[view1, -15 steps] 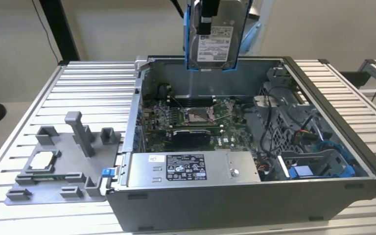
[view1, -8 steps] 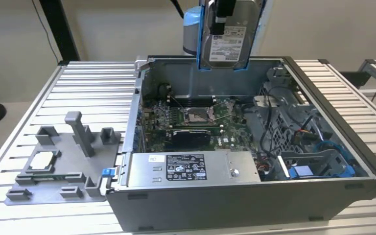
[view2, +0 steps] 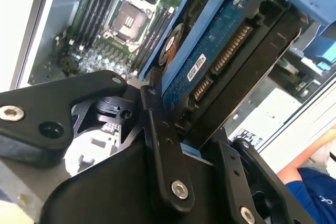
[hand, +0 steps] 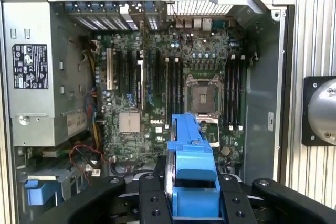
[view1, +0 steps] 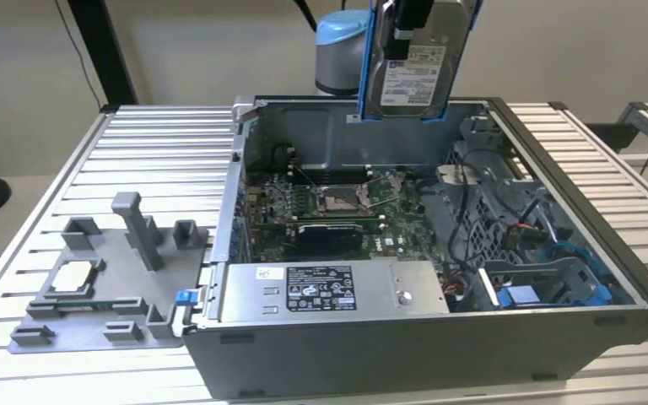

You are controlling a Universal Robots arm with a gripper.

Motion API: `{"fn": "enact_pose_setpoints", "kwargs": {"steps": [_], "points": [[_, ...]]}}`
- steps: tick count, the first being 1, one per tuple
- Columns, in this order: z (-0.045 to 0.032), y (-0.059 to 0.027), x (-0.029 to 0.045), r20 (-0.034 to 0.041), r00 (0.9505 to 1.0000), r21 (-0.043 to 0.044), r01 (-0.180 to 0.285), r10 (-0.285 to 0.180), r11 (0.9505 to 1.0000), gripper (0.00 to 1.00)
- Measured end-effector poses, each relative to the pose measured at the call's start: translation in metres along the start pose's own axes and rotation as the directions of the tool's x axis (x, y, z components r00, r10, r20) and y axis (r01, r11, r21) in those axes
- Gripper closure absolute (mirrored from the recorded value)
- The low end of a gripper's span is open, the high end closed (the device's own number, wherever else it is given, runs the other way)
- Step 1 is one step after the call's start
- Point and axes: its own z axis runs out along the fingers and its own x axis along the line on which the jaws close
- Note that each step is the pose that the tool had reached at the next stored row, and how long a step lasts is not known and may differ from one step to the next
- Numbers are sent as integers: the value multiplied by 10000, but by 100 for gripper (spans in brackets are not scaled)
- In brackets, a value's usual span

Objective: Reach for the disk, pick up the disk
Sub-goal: 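Pick up the disk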

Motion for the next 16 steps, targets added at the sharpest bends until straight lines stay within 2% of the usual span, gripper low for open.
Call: {"fn": "enact_pose_setpoints", "kwargs": {"steps": [9,16], "points": [[2,-257,-8,-1,10000,-3,0,0,10000,100],[3,-378,-11,-2,10000,-3,1,-1,10000,100]]}}
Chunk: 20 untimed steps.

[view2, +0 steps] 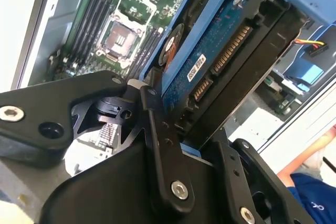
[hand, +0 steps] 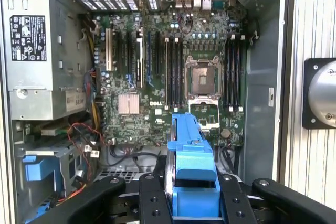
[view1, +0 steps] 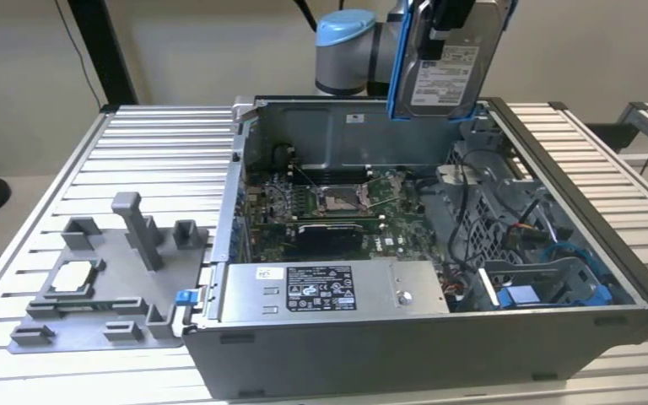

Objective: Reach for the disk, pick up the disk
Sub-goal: 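Pick up the disk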

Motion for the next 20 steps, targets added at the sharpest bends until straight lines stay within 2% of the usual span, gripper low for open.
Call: {"fn": "enact_pose_setpoints", "kwargs": {"steps": [5,20], "points": [[0,-45,-1,0,10000,0,0,0,10000,100],[0,-55,18,-1,10000,0,1,-1,10000,100]]}}
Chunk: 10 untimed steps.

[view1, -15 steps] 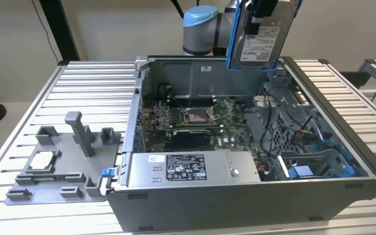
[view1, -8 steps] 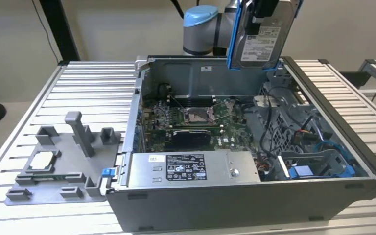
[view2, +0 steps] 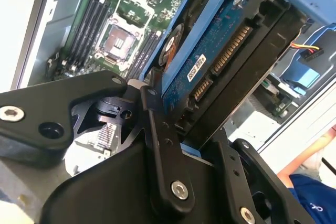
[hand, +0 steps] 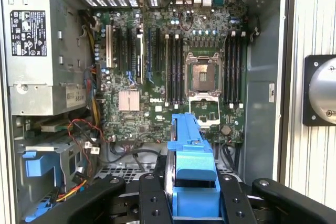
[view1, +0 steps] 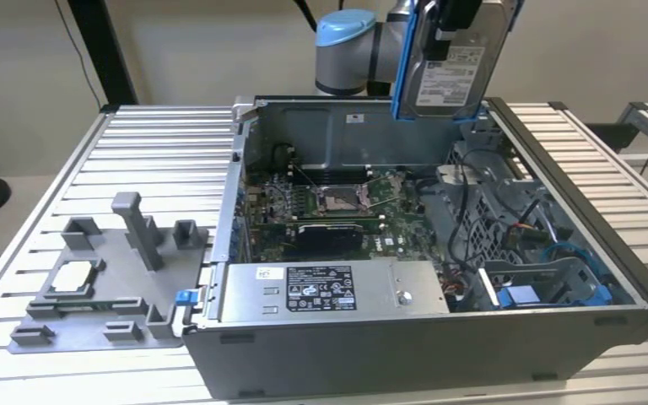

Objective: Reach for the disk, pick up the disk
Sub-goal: 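Pick up the disk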

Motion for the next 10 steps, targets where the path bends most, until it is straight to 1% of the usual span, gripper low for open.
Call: {"fn": "enact_pose_setpoints", "kwargs": {"steps": [3,10], "points": [[1,-4,56,1,10000,0,-1,1,10000,100],[2,-34,240,2,10000,0,-1,1,10000,100]]}}
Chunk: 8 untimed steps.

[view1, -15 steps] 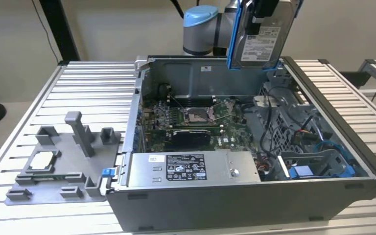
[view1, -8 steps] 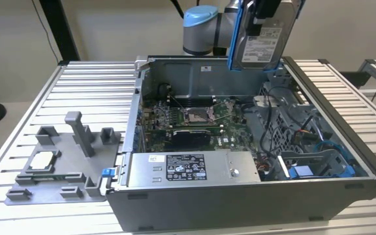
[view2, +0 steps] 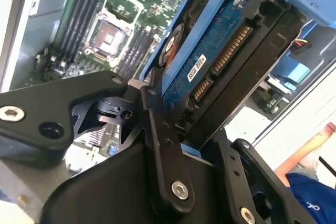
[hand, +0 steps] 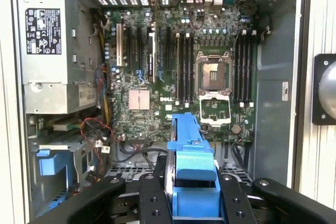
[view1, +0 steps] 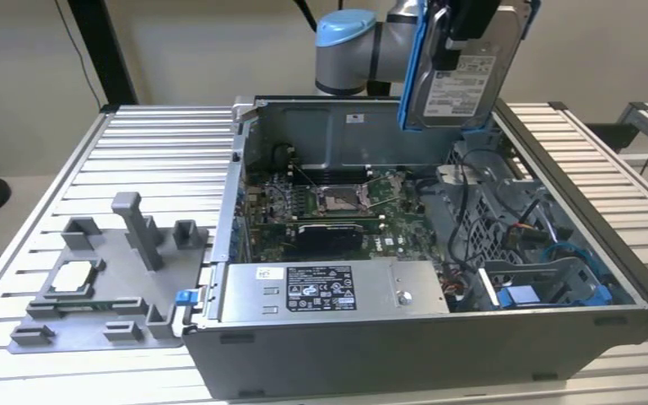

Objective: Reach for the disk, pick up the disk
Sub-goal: 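Pick up the disk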

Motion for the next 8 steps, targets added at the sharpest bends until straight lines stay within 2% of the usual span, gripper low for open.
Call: {"fn": "enact_pose_setpoints", "kwargs": {"steps": [8], "points": [[1,-142,154,0,10000,-18,-1,1,10000,100]]}}
